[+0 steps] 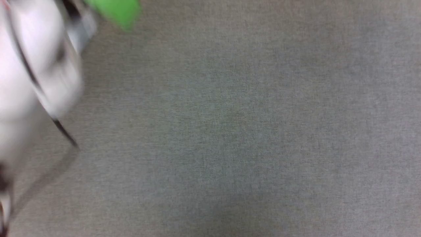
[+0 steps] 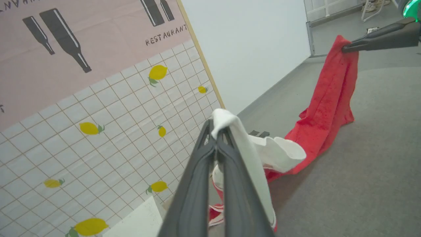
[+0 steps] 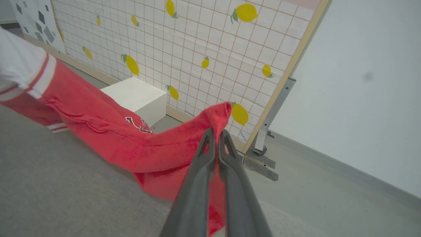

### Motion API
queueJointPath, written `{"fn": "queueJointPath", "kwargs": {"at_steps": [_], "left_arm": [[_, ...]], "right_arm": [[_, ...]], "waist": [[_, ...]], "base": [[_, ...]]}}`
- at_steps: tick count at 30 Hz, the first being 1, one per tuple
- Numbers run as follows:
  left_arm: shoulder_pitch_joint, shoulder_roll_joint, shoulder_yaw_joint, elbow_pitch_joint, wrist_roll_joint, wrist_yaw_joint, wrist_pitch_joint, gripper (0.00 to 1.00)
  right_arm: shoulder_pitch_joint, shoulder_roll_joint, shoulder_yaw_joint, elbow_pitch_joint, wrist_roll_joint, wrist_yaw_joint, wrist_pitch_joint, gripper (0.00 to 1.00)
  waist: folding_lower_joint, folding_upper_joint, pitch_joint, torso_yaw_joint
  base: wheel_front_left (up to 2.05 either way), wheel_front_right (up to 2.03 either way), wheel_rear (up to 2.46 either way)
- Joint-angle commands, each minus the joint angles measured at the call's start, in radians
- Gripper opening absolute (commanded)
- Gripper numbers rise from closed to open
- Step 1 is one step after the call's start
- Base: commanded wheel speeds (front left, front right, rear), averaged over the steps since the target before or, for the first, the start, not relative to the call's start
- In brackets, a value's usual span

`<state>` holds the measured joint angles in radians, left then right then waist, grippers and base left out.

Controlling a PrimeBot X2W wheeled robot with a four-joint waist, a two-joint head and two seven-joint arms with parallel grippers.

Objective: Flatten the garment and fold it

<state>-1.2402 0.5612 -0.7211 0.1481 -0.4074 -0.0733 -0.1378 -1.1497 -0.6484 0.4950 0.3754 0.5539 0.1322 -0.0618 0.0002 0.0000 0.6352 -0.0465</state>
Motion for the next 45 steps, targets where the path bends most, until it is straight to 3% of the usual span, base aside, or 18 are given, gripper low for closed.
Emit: {"fn": "queueJointPath", "kwargs": {"at_steps": [1,5,10,13,17,24,30,37,45], "left_arm": [[0.092,0.02,-0.014,-0.057,-0.011,0.033,0.013,0.0],[0.318,0.081,-0.056,-0.211,-0.026,0.12,0.064,0.0],[0.551,0.139,-0.155,-0.322,-0.036,0.186,0.158,0.0],[0.737,0.143,-0.219,-0.341,-0.098,0.254,0.218,0.0],[0.854,0.134,-0.258,-0.312,-0.16,0.285,0.249,0.0],[1.011,0.121,-0.289,-0.278,-0.276,0.332,0.294,0.0],[1.125,0.134,-0.303,-0.259,-0.383,0.347,0.341,0.0],[1.224,0.183,-0.309,-0.274,-0.466,0.365,0.378,0.0],[1.199,0.222,-0.248,-0.332,-0.443,0.375,0.293,0.0]], "right_arm": [[0.085,-0.022,-0.02,-0.035,0.019,-0.002,-0.007,0.0],[0.302,-0.043,-0.094,-0.113,0.04,-0.002,-0.006,0.0],[0.551,-0.021,-0.196,-0.178,0.036,-0.002,0.013,0.0],[0.789,0.052,-0.313,-0.208,0.008,-0.002,0.029,0.0],[0.965,0.118,-0.4,-0.217,-0.046,-0.002,0.054,0.0],[1.212,0.216,-0.471,-0.238,-0.102,-0.002,0.152,0.0],[1.372,0.264,-0.511,-0.264,-0.131,-0.002,0.246,0.0],[1.507,0.27,-0.519,-0.32,-0.109,-0.002,0.389,0.0],[1.53,0.271,-0.534,-0.419,-0.119,-0.002,0.43,0.0]], "waist": [[-0.0002,0.0,-0.049,0.014],[-0.0002,0.0,-0.094,0.01],[-0.0002,0.0,-0.152,0.012],[-0.0002,0.0,-0.223,0.017],[-0.0002,0.0,-0.284,0.024],[-0.0002,0.0,-0.364,0.028],[-0.0002,0.0,-0.419,0.03],[-0.0002,0.0,-0.484,0.029],[-0.0002,0.0,-0.558,0.029]], "base": [[0.0,0.0,0.0],[0.0,0.0,0.0],[0.0,0.0,0.0],[0.0,0.0,0.0],[0.0,0.0,0.0],[0.0,0.0,0.0],[0.0,0.0,0.0],[0.0,0.0,0.0],[0.0,0.0,0.0]]}}
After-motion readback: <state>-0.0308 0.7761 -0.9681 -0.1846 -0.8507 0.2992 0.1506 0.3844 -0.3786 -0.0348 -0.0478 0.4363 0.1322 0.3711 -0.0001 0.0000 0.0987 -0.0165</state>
